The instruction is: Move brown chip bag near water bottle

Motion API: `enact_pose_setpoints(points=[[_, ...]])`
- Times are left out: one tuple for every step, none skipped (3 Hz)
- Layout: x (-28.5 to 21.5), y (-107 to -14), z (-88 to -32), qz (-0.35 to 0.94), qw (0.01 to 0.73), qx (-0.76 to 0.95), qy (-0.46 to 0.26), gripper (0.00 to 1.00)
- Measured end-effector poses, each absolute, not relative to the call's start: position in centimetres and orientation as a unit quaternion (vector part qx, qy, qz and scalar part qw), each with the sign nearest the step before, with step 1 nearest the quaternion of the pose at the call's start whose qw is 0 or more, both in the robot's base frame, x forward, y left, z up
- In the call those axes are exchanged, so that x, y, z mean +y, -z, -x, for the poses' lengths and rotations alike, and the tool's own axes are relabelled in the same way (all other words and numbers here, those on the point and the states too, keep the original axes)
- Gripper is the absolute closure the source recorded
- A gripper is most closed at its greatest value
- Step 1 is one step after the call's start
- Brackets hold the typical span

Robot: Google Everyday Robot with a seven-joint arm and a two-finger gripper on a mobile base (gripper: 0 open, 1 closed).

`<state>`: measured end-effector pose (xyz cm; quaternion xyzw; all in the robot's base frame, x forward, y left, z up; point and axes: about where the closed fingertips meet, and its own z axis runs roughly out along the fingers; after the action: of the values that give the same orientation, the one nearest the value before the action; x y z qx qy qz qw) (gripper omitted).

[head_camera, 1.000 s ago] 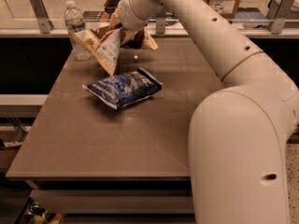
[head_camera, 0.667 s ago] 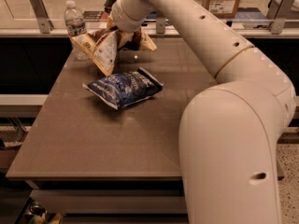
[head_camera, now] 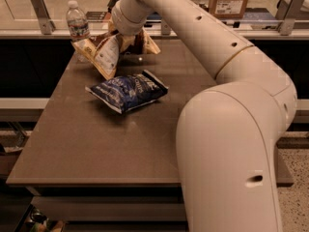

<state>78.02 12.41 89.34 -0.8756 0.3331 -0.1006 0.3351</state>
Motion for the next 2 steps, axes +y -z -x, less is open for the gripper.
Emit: enact_pose_setpoints(points=[[12.63,-88.98,-78.01,0.877,0.334,0.333,0.098,0.59],[12.82,-88.67,-78.00,0.877,0.332,0.332,0.096,0.38]])
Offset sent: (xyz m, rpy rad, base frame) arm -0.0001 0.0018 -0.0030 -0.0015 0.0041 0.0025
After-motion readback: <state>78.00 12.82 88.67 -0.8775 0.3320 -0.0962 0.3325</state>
